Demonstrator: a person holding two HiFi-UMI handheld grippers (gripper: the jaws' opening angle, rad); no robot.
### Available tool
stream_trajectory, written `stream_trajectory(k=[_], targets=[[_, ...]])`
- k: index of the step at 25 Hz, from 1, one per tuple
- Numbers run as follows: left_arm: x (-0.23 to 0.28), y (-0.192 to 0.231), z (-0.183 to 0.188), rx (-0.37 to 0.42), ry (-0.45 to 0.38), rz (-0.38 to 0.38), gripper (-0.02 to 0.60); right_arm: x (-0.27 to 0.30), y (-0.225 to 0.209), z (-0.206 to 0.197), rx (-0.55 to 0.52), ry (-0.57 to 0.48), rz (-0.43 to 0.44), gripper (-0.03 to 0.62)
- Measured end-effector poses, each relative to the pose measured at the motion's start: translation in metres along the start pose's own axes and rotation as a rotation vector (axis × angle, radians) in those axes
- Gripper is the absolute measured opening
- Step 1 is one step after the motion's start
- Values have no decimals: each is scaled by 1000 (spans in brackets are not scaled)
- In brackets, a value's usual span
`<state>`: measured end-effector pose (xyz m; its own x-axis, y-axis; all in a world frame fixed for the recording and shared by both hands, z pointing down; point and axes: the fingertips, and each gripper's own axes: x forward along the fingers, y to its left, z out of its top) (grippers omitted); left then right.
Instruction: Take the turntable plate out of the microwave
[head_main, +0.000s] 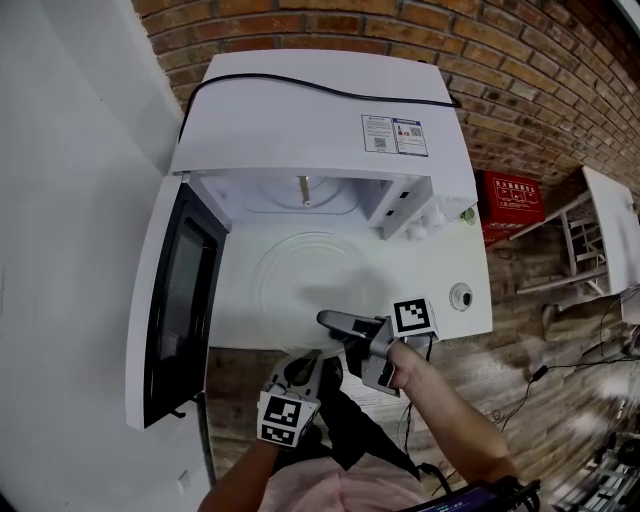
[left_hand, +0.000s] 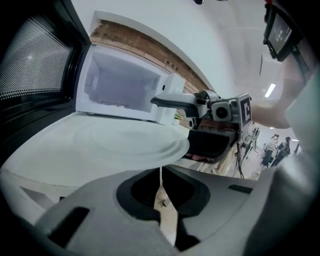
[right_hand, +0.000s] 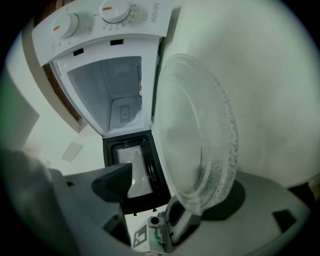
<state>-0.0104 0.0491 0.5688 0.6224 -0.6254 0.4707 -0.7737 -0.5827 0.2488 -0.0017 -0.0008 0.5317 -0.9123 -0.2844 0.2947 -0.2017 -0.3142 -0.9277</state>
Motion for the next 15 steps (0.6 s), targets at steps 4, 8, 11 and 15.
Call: stream_trajectory(k=[4,8,11,15], targets=[[0,5,7,-77,7,2,20,0,1,-8,-3,66,7,394],[0,7,7,-69,24,2,15,-5,-4,-20,14,146,30,362],[1,8,7,-88,24,1,6,-11,-11,-31,20,229,28,330],[4,11,9,-96,26,7,8,-21,-10,-33,-18,292,0,330]])
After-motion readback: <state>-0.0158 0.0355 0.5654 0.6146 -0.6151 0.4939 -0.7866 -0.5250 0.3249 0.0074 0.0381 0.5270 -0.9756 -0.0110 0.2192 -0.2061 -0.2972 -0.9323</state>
